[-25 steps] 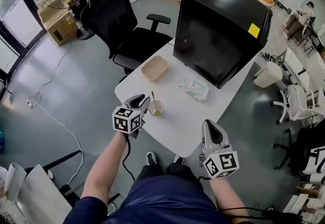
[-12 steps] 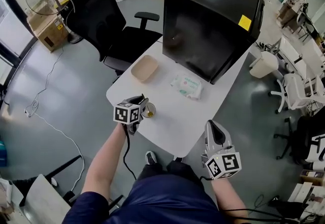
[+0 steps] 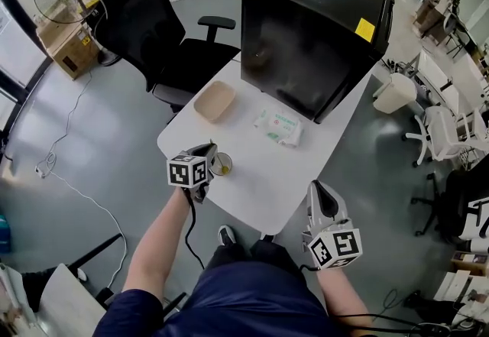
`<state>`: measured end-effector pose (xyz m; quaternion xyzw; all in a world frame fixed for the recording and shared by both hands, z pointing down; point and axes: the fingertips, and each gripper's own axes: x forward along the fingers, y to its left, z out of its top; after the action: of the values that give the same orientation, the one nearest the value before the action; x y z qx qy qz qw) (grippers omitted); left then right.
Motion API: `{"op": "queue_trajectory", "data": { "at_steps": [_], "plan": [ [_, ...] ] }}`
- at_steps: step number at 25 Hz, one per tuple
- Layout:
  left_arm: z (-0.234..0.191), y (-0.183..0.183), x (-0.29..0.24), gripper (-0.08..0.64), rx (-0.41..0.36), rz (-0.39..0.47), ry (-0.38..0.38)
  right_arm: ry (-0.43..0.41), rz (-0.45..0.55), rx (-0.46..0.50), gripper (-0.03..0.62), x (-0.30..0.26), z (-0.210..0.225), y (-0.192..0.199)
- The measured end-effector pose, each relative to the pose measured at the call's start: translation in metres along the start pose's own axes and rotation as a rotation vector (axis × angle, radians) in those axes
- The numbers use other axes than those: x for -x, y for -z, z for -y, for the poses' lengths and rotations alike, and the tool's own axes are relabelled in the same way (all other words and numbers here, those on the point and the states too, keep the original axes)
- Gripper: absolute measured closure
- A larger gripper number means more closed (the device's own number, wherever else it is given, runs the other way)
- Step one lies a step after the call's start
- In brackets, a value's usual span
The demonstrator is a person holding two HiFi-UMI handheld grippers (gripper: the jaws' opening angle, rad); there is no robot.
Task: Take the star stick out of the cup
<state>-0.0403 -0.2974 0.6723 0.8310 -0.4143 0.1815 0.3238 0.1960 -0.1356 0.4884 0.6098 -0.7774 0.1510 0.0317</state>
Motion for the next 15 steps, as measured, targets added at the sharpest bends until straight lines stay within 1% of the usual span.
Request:
{"op": "queue_trajectory", "data": {
  "at_steps": [6,15],
  "plan": [
    [-0.003,-0.012,0.021,0.552,0.042,0.064,-0.011,-0.040,-0.009,0.007,0.584,-0.006,-0.012,0.002],
    [-0.006,-0.037,0.061,0.552,0.065,0.166,-0.052,-0.107,-0.007,0.013,0.586,-0.016,-0.032,0.001]
  ]
}}
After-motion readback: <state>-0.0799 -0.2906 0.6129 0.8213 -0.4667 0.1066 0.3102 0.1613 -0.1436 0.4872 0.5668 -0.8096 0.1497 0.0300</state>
